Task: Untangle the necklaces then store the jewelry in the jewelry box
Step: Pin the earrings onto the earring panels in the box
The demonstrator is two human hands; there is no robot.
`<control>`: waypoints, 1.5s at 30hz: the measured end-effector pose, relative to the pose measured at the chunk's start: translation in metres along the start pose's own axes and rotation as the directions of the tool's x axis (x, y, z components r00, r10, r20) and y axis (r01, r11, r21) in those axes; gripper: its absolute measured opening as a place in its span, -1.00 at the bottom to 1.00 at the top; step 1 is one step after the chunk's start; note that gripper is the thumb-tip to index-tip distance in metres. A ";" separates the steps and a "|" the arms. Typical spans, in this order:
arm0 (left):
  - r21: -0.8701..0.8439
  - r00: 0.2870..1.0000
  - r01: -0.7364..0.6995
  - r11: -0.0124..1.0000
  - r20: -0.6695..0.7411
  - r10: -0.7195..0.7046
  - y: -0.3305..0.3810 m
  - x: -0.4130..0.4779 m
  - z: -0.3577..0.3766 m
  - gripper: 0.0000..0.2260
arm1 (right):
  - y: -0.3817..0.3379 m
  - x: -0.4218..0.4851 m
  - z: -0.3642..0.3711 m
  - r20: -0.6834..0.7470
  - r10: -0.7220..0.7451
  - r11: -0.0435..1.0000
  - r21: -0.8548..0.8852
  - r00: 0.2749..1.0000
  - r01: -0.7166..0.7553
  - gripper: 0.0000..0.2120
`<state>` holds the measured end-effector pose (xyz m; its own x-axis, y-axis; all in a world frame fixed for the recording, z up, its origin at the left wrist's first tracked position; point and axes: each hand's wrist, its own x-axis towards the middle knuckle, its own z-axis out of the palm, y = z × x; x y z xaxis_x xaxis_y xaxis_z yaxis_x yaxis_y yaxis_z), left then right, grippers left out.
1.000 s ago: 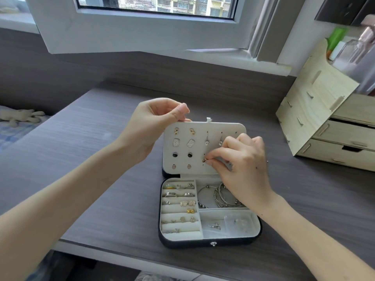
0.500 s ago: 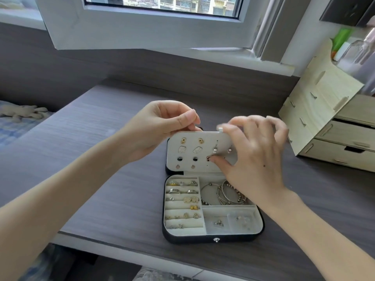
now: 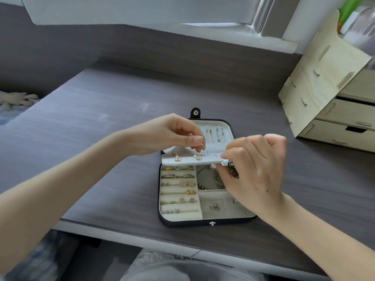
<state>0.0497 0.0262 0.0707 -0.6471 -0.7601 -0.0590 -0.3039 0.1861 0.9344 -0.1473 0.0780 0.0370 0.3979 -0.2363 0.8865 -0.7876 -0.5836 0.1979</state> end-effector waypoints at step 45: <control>0.401 0.996 -0.056 0.914 0.084 0.024 0.017 0.021 -0.004 -0.92 | -0.001 -0.001 0.001 -0.019 0.058 0.998 0.004 0.998 -0.058 -0.76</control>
<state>0.0339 0.0105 0.0867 -0.7106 -0.7005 -0.0662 -0.5225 0.4623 0.7165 -0.1467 0.0784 0.0355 0.3425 -0.2548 0.9043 -0.8076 -0.5717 0.1448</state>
